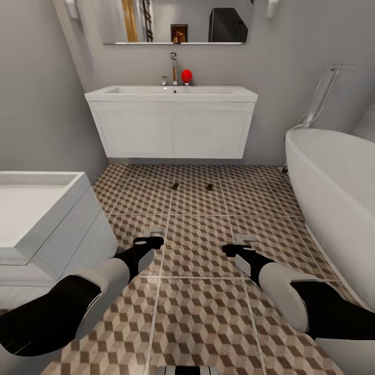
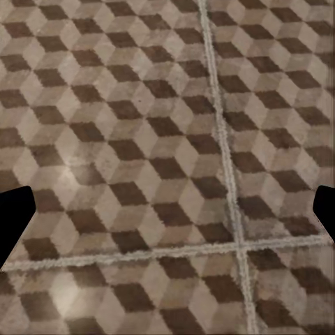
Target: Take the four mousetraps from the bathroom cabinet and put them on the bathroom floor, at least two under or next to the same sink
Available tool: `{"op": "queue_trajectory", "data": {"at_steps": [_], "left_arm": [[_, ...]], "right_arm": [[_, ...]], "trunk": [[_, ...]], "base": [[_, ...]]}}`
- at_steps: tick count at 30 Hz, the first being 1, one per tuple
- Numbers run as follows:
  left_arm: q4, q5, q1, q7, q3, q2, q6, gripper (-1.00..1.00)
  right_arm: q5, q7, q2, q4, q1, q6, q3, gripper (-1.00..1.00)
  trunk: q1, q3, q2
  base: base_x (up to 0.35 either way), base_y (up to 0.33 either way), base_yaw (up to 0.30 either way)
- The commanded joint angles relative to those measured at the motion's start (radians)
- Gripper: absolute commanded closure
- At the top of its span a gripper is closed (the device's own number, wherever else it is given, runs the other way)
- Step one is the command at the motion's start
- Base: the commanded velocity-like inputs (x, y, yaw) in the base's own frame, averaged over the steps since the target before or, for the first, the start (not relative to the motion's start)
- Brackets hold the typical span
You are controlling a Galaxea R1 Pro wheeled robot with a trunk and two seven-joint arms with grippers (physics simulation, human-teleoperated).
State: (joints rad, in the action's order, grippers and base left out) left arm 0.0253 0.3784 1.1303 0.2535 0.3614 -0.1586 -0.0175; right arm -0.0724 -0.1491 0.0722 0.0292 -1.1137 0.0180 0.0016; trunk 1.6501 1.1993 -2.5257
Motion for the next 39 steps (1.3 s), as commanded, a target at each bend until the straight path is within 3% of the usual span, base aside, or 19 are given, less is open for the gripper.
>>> {"op": "queue_trajectory", "data": {"at_steps": [1,5,13,18,25,39], "left_arm": [[-0.001,0.011,0.0,0.004,0.008,0.0,-0.002,-1.0],[-0.006,0.046,-0.001,0.003,0.008,0.003,-0.009,-1.0],[-0.008,0.064,-0.034,0.003,0.008,0.007,-0.012,-1.0],[-0.008,0.067,-0.064,0.002,0.008,0.012,-0.014,-1.0],[-0.008,0.068,-0.1,0.002,0.008,0.014,-0.016,-1.0],[-0.02,0.07,-0.192,0.003,0.008,0.022,-0.022,-1.0]], "right_arm": [[-0.007,-0.002,-0.004,0.002,0.001,0.001,0.001,-1.0],[-0.007,-0.001,-0.046,0.001,0.039,0.0,0.001,-1.0],[-0.001,-0.002,-0.069,0.001,0.143,0.0,0.006,-1.0],[0.029,-0.003,-0.089,0.001,0.2,-0.001,0.012,-1.0],[0.062,-0.004,-0.106,0.001,0.245,-0.002,0.014,-1.0],[0.076,-0.004,-0.131,0.001,0.332,-0.004,0.015,-1.0]], "trunk": [[-0.001,-0.003,0.0],[-0.002,-0.019,0.001],[-0.006,-0.05,0.003],[-0.008,-0.069,0.004],[-0.011,-0.096,0.006],[-0.018,-0.15,0.009]], "base": [[0.0,0.0,0.0],[0.0,0.0,0.0],[0.0,0.0,0.0],[0.0,0.0,0.0],[0.0,0.0,0.0],[0.0,0.0,0.0]]}}
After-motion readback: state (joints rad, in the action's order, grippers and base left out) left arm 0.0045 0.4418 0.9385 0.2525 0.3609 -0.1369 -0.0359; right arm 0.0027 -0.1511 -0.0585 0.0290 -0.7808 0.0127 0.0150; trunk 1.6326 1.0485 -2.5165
